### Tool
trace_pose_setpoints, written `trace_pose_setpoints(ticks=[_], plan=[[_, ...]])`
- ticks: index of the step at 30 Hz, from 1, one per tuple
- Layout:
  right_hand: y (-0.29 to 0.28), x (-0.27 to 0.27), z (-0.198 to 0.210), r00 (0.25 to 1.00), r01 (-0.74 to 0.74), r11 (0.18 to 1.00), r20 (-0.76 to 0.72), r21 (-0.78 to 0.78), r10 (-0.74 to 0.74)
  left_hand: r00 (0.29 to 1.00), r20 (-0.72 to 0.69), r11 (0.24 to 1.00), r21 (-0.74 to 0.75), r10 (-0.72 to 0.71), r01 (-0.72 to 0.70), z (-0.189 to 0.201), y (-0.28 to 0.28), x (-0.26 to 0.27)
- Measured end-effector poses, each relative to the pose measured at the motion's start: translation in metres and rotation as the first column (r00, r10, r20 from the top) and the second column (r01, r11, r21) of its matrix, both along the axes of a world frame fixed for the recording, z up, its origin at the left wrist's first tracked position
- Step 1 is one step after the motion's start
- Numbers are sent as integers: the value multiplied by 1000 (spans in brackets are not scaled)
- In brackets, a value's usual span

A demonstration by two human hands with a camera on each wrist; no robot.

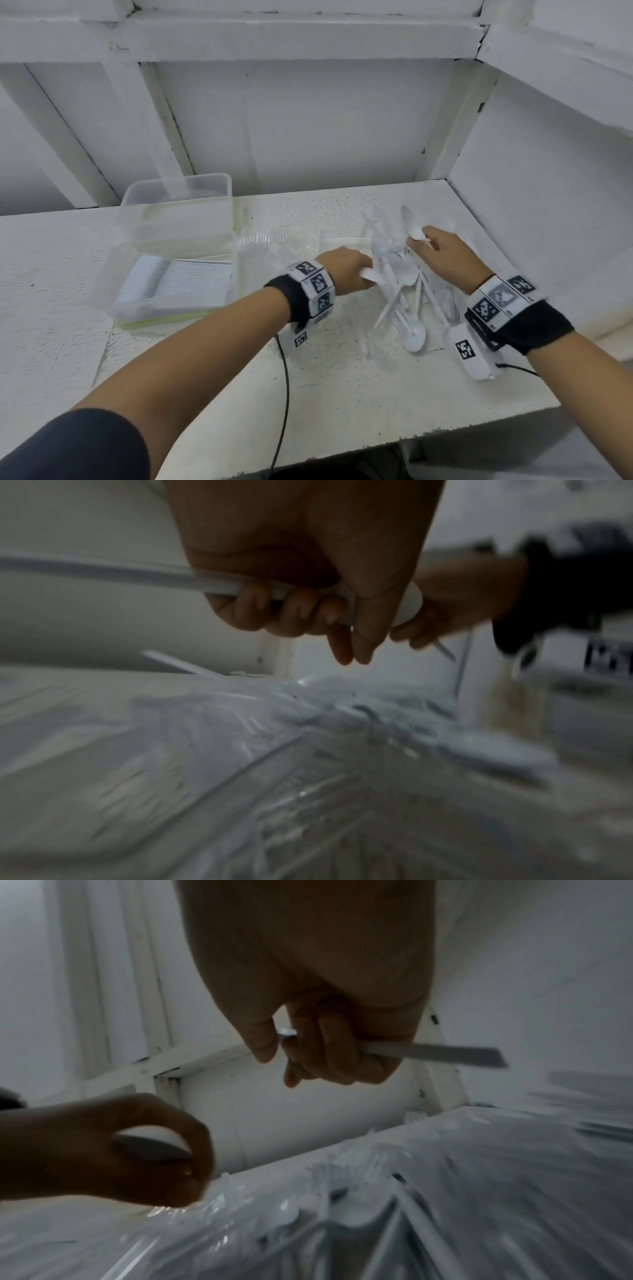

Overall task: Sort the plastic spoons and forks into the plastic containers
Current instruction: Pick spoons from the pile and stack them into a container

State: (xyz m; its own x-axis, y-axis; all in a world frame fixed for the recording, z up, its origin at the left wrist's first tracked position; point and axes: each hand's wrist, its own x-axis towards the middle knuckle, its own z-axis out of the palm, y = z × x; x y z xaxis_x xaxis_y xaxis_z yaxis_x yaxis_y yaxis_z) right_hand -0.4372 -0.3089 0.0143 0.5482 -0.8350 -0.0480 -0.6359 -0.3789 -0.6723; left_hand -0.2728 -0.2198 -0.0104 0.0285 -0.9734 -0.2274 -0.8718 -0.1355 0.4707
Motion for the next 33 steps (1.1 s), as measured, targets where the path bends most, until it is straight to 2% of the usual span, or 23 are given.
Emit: trace_pose_setpoints(ticks=[2,5,9,13,16,19,21,24,26,28,30,33], plan=[[-1,-10,-8,998,60,996,-38,68,-58,993,107,998,41,-43,39,0,-12,-17],[3,-18,-16,989,142,979,-69,149,-133,991,127,997,72,-33,24,-5,-25,-36],[4,-19,-23,984,151,979,-114,140,-136,973,216,988,148,-85,53,-17,-31,-52],[1,-18,-24,987,144,980,-94,135,-132,986,154,979,200,-68,36,-21,-30,-46],[-2,-18,-21,990,80,992,-124,102,-67,994,99,981,190,-49,29,-11,-21,-32],[0,-21,-16,967,-101,993,-229,55,111,996,88,988,155,-29,15,3,-6,-9],[4,-24,-14,897,-267,960,-345,78,278,997,81,991,136,-3,-8,8,8,9],[14,-25,-21,680,-488,863,-563,131,470,997,5,990,117,79,-79,10,28,35],[21,-25,-27,555,-570,810,-661,141,505,990,-52,988,91,131,-125,9,38,47],[26,-24,-32,466,-612,780,-739,127,486,980,-75,982,55,184,-180,8,46,55],[29,-23,-36,412,-660,747,-792,81,450,965,-107,971,27,239,-238,7,52,58],[29,-21,-40,434,-705,709,-789,3,435,941,-178,957,0,287,-291,4,56,58]])
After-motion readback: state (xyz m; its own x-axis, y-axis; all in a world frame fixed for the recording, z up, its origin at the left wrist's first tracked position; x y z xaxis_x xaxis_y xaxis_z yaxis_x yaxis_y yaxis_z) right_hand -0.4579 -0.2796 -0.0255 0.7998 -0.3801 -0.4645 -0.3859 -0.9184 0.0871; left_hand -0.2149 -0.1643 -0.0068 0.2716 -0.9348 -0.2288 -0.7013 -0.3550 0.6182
